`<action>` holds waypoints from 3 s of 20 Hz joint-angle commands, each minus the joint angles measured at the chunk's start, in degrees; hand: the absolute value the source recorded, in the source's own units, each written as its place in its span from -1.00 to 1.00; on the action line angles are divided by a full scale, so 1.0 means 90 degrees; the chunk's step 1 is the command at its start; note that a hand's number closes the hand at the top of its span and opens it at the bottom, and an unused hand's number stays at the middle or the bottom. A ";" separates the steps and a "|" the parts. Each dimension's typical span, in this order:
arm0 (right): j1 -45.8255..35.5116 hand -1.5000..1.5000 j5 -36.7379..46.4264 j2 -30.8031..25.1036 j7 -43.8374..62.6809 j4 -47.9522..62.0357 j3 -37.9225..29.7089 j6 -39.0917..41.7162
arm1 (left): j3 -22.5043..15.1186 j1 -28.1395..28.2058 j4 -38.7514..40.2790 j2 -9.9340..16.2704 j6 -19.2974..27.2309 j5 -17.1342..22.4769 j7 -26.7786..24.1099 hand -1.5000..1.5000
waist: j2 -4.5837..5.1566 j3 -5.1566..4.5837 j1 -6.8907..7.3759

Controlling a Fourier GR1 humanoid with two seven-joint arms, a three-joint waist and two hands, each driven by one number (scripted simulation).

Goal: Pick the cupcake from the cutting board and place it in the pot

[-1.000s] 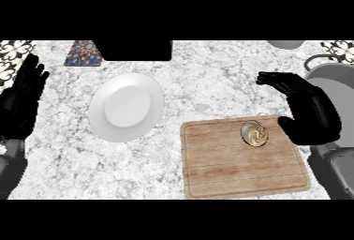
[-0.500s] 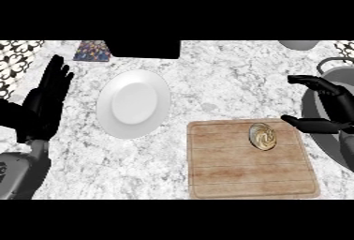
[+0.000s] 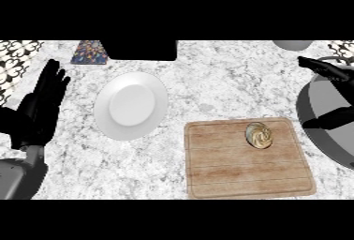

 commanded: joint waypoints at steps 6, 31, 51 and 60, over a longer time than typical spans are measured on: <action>-0.0430 -1.00 0.1678 -0.0349 0.1093 -0.1179 0.1614 0.0474 | 0.0104 0.0206 0.0101 -0.0067 -0.0158 -0.0013 -0.0146 0.00 | -0.0065 -0.0023 -0.0162; 0.0721 -1.00 0.3888 0.0392 0.2903 -0.2580 0.1115 0.1153 | 0.0506 0.0087 0.0311 -0.0787 -0.0532 -0.0866 0.0032 0.00 | -0.0036 -0.0008 -0.0202; 0.0691 1.00 0.5901 0.1802 0.1672 -0.0883 0.0973 -0.0054 | 0.1044 -0.0093 -0.0139 -0.1062 -0.0904 -0.1192 0.0722 0.00 | -0.0030 -0.0004 -0.0167; 0.0493 1.00 0.6465 0.2150 0.1091 -0.0321 0.0704 -0.0384 | 0.1253 0.0152 -0.0242 -0.1231 -0.1053 -0.1416 0.0482 0.00 | -0.0037 -0.0007 -0.0172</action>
